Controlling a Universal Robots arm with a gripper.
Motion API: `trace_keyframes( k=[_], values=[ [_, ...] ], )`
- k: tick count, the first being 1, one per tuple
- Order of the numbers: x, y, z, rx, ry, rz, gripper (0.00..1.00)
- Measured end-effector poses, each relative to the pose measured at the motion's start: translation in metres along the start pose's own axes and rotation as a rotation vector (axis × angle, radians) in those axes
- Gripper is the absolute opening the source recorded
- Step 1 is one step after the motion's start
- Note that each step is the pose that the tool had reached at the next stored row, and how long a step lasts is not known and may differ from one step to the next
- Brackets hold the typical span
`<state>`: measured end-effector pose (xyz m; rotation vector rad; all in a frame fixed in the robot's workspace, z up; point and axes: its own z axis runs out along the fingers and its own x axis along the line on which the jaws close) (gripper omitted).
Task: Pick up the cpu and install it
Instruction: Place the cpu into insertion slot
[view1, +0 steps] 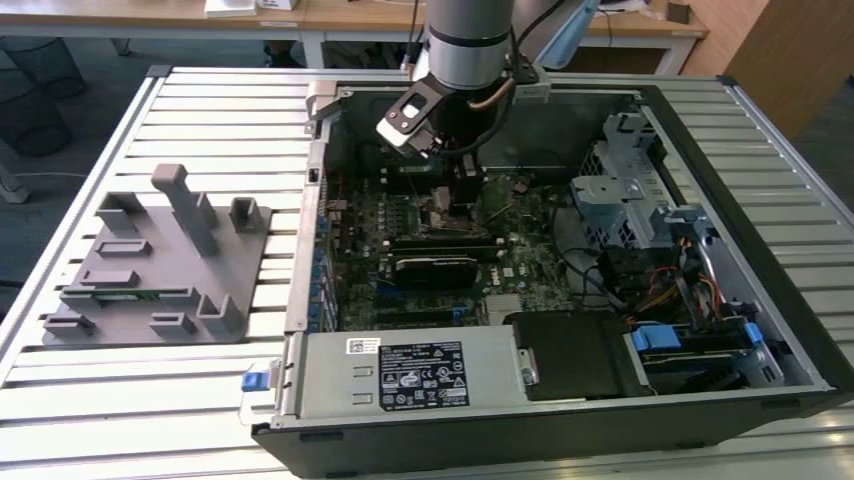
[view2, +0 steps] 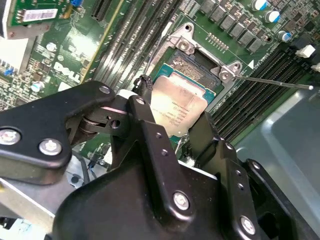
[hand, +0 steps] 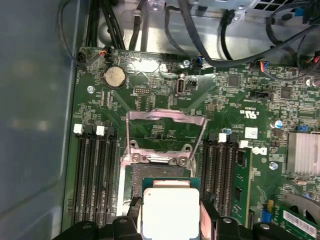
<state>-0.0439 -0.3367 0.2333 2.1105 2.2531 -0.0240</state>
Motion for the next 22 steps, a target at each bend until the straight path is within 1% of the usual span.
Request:
trace_keyframes(
  k=[5, 9, 22],
  values=[
    [0.0049, 0.0001, 0.004, 0.0, 0.0, 0.0, 0.54],
    [0.0054, -0.0001, 0.0085, 0.0, 0.0, 0.0, 0.54],
    [0.0059, -0.001, 0.0179, 0.0001, -0.0002, 0.0, 0.54]
  ],
)
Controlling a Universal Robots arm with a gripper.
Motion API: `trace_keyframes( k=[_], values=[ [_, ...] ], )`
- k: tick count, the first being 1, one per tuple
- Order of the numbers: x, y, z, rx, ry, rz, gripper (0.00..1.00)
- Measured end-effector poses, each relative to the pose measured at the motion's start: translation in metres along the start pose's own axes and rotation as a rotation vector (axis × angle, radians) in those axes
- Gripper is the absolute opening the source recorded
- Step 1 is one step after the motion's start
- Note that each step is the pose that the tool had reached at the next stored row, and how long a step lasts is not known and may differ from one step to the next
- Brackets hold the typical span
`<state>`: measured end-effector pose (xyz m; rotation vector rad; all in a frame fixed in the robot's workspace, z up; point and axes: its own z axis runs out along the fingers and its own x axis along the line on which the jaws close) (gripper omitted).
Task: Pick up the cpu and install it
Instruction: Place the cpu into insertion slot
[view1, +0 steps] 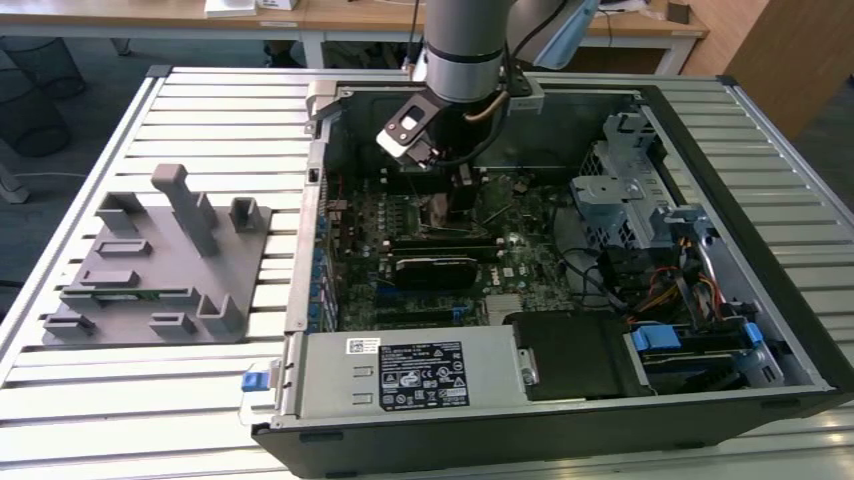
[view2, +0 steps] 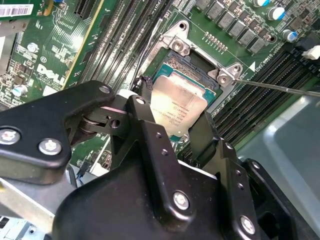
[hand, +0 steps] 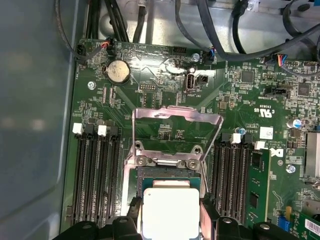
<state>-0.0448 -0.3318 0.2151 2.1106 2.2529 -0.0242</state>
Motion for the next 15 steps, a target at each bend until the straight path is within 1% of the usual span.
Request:
trace_keyframes(
  k=[6, 9, 15],
  values=[
    [0.0006, -0.0006, 0.0066, 0.0001, 0.0, 0.005, 0.54],
    [0.001, -0.0007, 0.0089, 0.0009, -0.0005, 0.02, 0.54],
    [0.0011, -0.0017, 0.0107, 0.0014, -0.0007, 0.027, 0.54]
  ],
)
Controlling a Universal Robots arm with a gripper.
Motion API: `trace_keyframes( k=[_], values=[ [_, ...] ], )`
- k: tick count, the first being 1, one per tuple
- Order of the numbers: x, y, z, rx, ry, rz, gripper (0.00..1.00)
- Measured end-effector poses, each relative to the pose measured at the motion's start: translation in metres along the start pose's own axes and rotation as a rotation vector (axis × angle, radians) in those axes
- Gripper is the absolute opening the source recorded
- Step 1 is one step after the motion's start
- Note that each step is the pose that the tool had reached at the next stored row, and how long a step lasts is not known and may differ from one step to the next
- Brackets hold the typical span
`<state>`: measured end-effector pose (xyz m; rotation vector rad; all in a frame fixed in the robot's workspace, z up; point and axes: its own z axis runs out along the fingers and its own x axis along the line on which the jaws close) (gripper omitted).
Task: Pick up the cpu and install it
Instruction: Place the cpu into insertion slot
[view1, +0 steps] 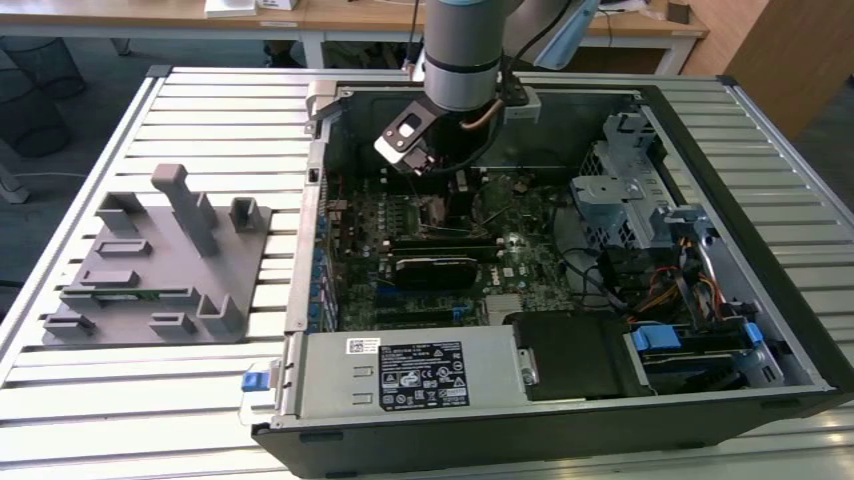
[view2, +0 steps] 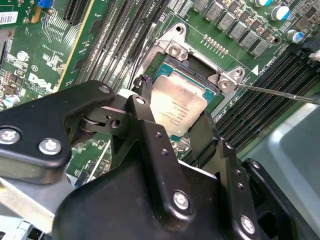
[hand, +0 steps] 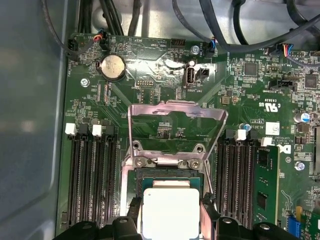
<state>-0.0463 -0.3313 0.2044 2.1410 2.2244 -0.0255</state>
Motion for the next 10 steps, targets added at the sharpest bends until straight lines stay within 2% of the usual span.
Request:
trace_keyframes(
  k=[10],
  values=[
    [0.0003, -0.0002, 0.0027, 0.0004, -0.0001, 0.01, 0.54]
  ],
)
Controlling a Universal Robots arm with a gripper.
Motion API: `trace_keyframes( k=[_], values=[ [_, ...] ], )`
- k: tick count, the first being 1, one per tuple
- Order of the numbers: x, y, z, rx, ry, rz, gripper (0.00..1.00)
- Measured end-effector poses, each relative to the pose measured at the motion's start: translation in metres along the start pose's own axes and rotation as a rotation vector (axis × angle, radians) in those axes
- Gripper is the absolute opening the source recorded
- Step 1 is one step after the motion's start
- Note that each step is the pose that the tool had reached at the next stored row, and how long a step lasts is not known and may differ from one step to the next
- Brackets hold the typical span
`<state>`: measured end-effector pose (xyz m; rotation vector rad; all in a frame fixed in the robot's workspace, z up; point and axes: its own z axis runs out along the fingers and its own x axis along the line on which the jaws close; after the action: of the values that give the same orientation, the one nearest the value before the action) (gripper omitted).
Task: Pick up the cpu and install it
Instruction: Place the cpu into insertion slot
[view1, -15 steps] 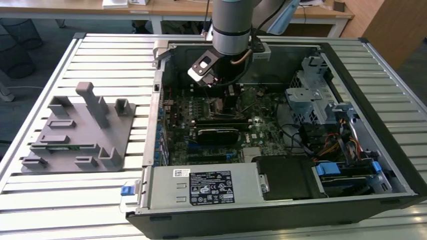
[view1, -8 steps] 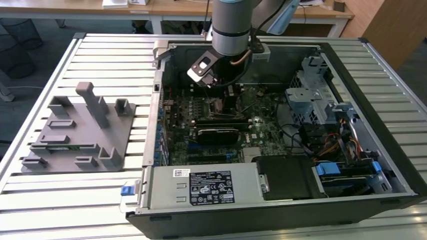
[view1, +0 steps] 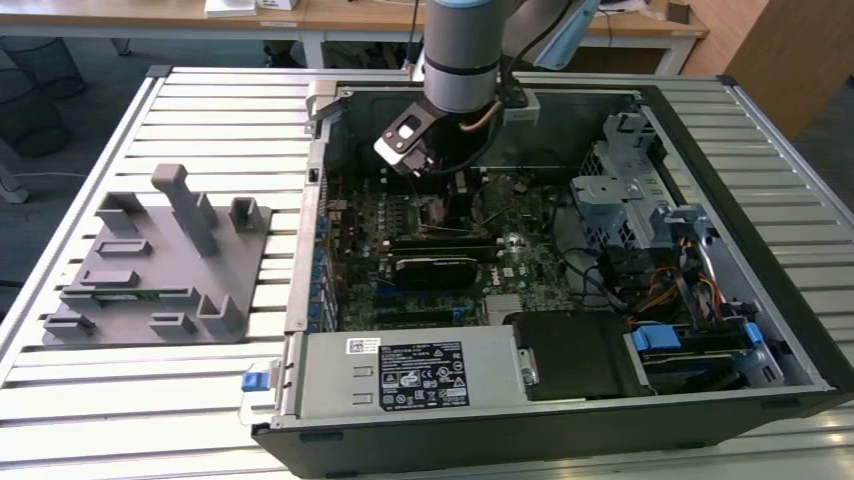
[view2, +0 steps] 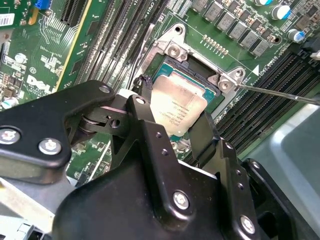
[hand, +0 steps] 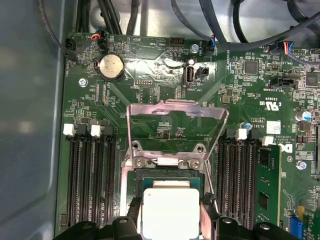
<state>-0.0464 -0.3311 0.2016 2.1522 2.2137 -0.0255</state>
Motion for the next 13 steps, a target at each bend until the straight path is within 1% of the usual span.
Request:
trace_keyframes(
  k=[13],
  values=[
    [0.0016, -0.0001, 0.0076, 0.0007, -0.0001, 0.0, 0.54]
  ],
)
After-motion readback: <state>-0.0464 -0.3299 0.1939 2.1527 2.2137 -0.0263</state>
